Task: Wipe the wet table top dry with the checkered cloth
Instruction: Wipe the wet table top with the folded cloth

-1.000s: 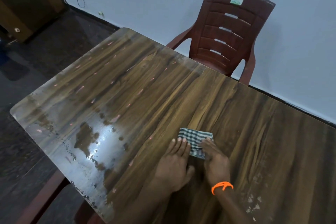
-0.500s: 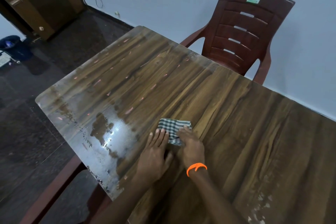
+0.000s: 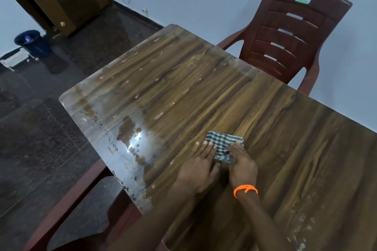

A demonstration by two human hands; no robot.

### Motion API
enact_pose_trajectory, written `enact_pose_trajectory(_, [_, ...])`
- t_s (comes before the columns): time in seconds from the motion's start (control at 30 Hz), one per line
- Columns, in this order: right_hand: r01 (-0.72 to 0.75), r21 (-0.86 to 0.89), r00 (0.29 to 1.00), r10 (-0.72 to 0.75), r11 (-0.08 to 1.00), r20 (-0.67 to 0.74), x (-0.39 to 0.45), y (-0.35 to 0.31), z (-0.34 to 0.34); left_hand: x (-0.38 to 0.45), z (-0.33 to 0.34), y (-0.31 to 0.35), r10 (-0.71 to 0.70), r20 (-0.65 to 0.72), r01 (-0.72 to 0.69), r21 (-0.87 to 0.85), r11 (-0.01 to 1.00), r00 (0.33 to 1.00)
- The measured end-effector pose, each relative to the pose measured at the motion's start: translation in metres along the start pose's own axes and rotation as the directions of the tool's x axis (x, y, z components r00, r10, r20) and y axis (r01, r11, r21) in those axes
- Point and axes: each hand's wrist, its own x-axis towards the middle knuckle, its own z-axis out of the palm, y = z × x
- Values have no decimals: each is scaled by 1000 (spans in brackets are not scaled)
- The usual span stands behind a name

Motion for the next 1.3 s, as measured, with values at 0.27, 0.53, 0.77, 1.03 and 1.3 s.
enact_pose_trajectory(0.27, [191,-74,963,-172,979,208,-16,-39,37,-55,-17,-40,-142,32,143,-45,989,989])
enact_pose_trajectory(0.53, [286,-34,936,-272,958,224,-98,-18,9,-113,-6,6,-183,67,185,-39,982,981])
enact_pose_trajectory(0.77, [148,-67,982,-138,987,126,-73,8,-13,-77,4,38,-141,105,149,-76,986,984])
enact_pose_trajectory(1.03, [276,-46,925,-252,960,286,-39,-33,34,-79,-8,-19,-242,79,245,-32,969,967])
enact_pose_trajectory(1.3, [397,16,863,-379,918,333,-107,-58,36,-162,2,-20,-337,104,343,-54,938,936])
